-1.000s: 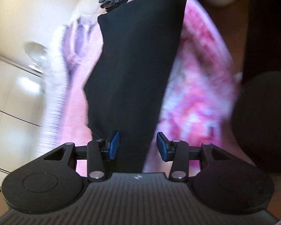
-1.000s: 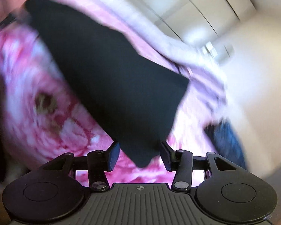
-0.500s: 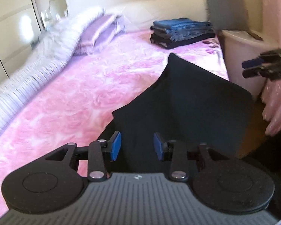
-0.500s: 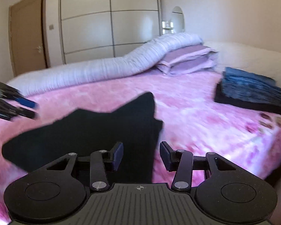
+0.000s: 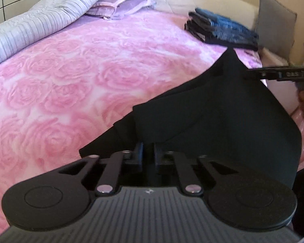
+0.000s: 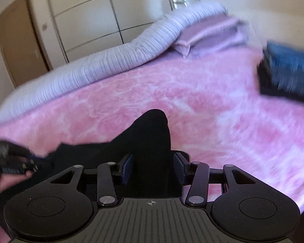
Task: Fold clothes
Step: 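Lower the sweatshirt onto the bed, smooth it, and open both grippers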
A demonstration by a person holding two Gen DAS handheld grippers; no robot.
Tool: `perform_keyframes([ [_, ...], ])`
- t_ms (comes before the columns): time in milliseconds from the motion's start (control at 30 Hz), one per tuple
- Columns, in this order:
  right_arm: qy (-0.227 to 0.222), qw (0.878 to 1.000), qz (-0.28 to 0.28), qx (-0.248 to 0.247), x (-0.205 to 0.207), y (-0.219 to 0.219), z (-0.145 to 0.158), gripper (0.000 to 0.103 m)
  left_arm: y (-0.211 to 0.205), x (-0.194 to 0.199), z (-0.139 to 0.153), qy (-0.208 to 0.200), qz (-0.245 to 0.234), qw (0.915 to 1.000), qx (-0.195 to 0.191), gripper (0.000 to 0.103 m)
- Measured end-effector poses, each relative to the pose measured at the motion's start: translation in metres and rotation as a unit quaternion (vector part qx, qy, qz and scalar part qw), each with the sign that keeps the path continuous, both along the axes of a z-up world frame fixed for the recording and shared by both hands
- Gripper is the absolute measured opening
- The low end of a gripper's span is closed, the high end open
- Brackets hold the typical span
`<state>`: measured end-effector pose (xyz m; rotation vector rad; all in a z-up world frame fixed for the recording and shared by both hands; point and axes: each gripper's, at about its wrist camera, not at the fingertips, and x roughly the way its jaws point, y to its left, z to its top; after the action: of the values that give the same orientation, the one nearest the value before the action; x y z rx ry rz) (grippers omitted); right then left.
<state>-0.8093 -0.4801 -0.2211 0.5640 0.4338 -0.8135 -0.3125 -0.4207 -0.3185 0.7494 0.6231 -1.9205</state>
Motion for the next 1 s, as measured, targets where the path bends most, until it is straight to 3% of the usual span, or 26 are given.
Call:
perform_keyframes([
  [67, -0.01, 1.0, -0.003, 0.021, 0.0, -0.007, -0.005, 0.016, 0.003, 0.003, 0.003, 0.004, 0.003, 0.9999, -0.009, 0.005],
  [200, -0.018, 0.999, 0.011, -0.028, 0.001, 0.003, 0.016, 0.009, 0.022, 0.009, 0.027, 0.001, 0.024, 0.9969, -0.075, 0.004],
  [267, -0.015, 0.999, 0.007, -0.033, 0.004, 0.0, 0.014, 0.009, 0.024, 0.009, 0.024, -0.007, 0.034, 0.9962, -0.08, 0.004],
  [367, 0.029, 1.0, 0.006, -0.006, 0.014, -0.016, -0.011, 0.009, 0.009, -0.001, -0.006, -0.04, 0.025, 0.9982, -0.039, 0.006],
  [467, 0.031, 0.999, 0.007, 0.009, 0.011, -0.024, -0.024, 0.012, 0.001, 0.003, -0.017, -0.019, 0.039, 0.9988, -0.023, 0.008],
  [567, 0.056, 0.998, -0.008, -0.019, 0.003, -0.009, -0.004, 0.021, 0.002, 0.013, -0.006, -0.007, 0.061, 0.998, -0.013, 0.014],
  [700, 0.106, 0.989, -0.027, -0.095, -0.015, 0.042, 0.023, 0.023, 0.03, 0.011, 0.018, -0.084, 0.068, 0.9923, -0.06, 0.011],
  [867, 0.041, 0.992, 0.032, -0.118, -0.041, 0.137, 0.016, 0.025, 0.093, -0.003, 0.041, -0.075, 0.048, 0.9924, -0.085, 0.012],
  [933, 0.031, 0.994, 0.022, -0.1, -0.046, 0.143, -0.003, 0.027, 0.118, -0.015, 0.036, -0.068, 0.031, 0.9936, -0.086, 0.013],
  [1000, 0.022, 0.996, 0.012, -0.083, -0.051, 0.148, -0.022, 0.027, 0.131, -0.026, 0.019, -0.09, 0.024, 0.9923, -0.083, 0.013],
])
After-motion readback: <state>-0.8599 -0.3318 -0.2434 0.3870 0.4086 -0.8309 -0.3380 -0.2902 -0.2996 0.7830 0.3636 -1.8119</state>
